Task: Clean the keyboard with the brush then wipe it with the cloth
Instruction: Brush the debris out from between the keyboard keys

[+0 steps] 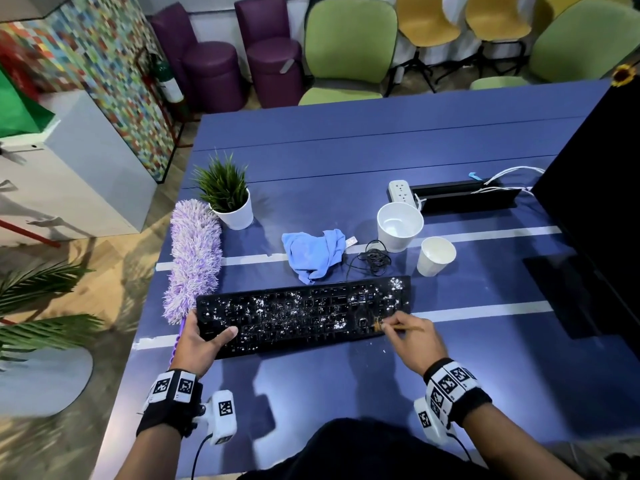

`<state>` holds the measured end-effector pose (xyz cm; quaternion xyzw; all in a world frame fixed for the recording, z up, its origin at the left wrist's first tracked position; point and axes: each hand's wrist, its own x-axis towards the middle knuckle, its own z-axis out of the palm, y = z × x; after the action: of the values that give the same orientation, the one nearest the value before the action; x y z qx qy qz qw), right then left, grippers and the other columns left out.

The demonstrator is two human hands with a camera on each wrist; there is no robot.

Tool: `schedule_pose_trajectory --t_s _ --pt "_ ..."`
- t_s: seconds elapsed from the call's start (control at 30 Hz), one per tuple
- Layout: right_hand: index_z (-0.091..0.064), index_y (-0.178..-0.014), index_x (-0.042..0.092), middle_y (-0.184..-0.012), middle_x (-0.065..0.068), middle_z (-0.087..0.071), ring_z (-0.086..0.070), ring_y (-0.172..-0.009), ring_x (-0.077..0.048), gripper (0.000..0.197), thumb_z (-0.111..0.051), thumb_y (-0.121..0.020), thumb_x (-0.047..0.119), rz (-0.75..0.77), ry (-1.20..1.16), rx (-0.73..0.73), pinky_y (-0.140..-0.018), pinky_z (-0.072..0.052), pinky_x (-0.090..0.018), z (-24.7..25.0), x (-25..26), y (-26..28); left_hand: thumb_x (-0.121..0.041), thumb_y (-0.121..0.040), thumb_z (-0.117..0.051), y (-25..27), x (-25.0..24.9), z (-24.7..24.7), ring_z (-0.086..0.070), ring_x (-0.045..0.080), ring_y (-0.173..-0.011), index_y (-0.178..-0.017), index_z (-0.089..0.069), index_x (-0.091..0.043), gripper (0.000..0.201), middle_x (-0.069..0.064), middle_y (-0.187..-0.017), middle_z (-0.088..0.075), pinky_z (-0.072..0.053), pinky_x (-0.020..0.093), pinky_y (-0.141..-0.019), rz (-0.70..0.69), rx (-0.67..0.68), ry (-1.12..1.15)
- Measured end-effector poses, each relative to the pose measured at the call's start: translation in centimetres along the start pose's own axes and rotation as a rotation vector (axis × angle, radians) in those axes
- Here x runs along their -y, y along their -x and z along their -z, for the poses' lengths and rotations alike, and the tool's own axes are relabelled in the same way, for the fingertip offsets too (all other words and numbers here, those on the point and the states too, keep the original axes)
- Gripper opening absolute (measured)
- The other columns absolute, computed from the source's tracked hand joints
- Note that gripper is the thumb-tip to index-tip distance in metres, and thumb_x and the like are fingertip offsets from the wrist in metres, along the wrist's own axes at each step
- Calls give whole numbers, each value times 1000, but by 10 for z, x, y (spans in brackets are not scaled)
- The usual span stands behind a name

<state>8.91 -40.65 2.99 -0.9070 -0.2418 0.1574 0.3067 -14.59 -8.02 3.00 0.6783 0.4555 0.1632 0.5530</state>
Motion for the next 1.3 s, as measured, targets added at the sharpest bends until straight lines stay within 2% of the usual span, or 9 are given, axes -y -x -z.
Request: schedule_pose_trajectory --t_s 0.07,0.2,0.37,0.57,0.77,0.93,1.03,1.17,1.3 --pt "-59 -68 35 -62 22 -57 -62 -72 -13 19 -64 -86 34 -12 89 41 -58 -41 -22 -2 1 -1 -4 -70 -81 -1 0 0 -65 24 -100 -116 -50 -19 58 5 -106 -69 -47 45 -98 4 5 5" --pt "-67 -77 25 -74 15 -66 -61 -69 -9 9 -70 -85 22 140 -122 -174 -63 -50 -24 -3 1 -3 -6 -70 -82 -1 2 1 -66 23 -101 -116 -50 -19 57 5 -106 -70 -48 45 -97 10 11 12" --pt "-59 -65 36 -71 12 -70 -66 -73 -14 20 -66 -84 34 -40 -11 -25 -66 -55 -31 -7 -6 -6 -2 -71 -79 3 -2 -3 -64 24 -102 -115 -50 -19 55 4 -106 -68 -47 42 -97 1 3 35" --pt "-69 -68 23 -69 14 -70 -62 -67 2 15 -71 -83 22 -50 -203 -29 -61 -40 -1 -11 7 -5 0 -71 -79 7 -4 -4 -65 22 -95 -101 -52 -26 47 4 -102 -68 -48 38 -92 -21 -1 55" --pt "-67 -69 21 -68 8 -69 -62 -66 -4 16 -69 -85 19 -86 -256 -105 -61 -46 -10 -20 8 -7 3 -72 -77 10 -10 -7 -64 22 -93 -104 -51 -22 48 6 -102 -68 -48 37 -91 -24 0 82" --pt "-67 -68 24 -70 8 -72 -64 -67 -5 16 -71 -84 22 9 -258 112 -64 -50 -14 -15 13 -4 1 -72 -78 10 -9 -5 -64 21 -93 -104 -50 -21 48 4 -101 -68 -48 37 -90 -12 -6 72" --pt "-66 -66 25 -67 11 -70 -63 -74 -16 16 -70 -82 24 -79 -245 -31 -69 -52 -25 -14 2 -9 -1 -72 -79 10 -8 -5 -64 20 -94 -109 -50 -16 50 6 -103 -68 -48 37 -90 -11 -9 59" --pt "-67 -70 27 -68 24 -68 -64 -73 -5 13 -69 -82 28 -13 -185 130 -73 -51 -24 -11 7 -8 -2 -72 -79 10 -8 -5 -64 20 -94 -106 -51 -21 48 6 -102 -68 -48 36 -90 -9 -21 49" --pt "-63 -62 23 -59 10 -67 -60 -64 -3 21 -68 -81 20 -42 -233 -64 -59 -44 -10 -2 12 -12 0 -72 -78 10 -11 -6 -63 20 -92 -111 -50 -13 50 4 -100 -67 -46 34 -88 -8 -25 63"
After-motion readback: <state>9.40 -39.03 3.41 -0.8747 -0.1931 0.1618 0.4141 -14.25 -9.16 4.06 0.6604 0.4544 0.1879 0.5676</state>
